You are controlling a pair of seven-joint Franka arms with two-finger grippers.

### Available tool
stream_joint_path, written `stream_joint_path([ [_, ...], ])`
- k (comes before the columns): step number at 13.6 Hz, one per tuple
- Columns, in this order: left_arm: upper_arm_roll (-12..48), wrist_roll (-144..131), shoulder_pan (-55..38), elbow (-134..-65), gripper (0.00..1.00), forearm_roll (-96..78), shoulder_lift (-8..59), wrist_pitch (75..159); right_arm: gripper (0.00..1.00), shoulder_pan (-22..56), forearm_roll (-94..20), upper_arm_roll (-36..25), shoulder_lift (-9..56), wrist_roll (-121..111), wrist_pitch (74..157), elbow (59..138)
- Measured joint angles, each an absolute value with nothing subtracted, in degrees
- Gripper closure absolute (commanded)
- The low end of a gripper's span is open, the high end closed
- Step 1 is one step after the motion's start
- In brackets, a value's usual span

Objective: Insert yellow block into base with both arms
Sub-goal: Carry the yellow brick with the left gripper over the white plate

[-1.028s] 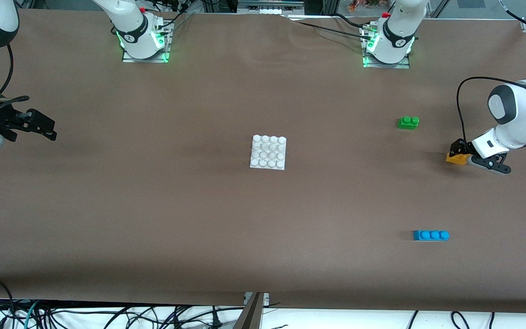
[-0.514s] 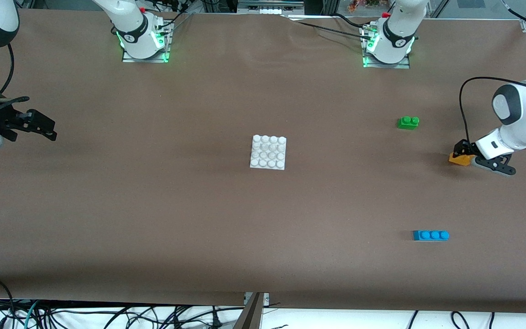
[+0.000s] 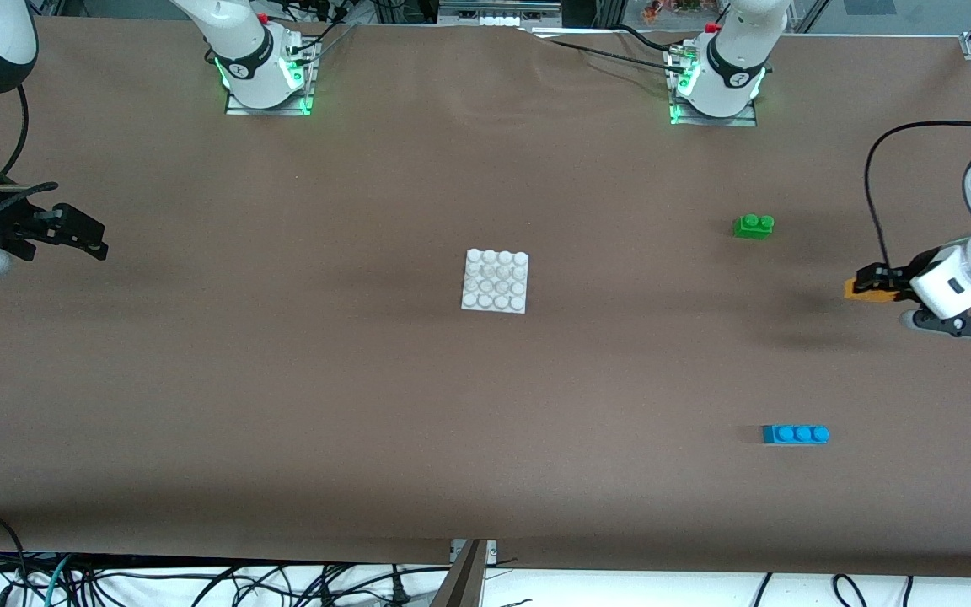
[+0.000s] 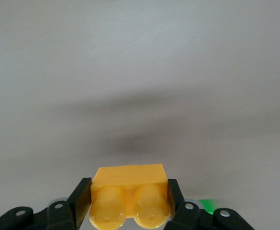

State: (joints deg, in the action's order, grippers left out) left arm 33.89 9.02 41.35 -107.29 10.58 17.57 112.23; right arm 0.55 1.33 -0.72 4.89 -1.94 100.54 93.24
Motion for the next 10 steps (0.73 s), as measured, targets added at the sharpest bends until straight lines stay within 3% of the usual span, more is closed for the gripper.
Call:
stream_joint_path([
  [6, 49.6, -17.2, 37.7, -107.5, 0.63, 8.9, 18.2, 110.9, 0.00, 0.6, 1.3, -0.5, 5.1, -1.9, 100.5, 93.2],
  [10, 50.1, -30.8, 24.2, -107.0, 0.67, 8.9, 19.4, 110.8, 0.00, 0.6, 1.3, -0.5, 5.5, -1.9, 100.5, 93.2],
])
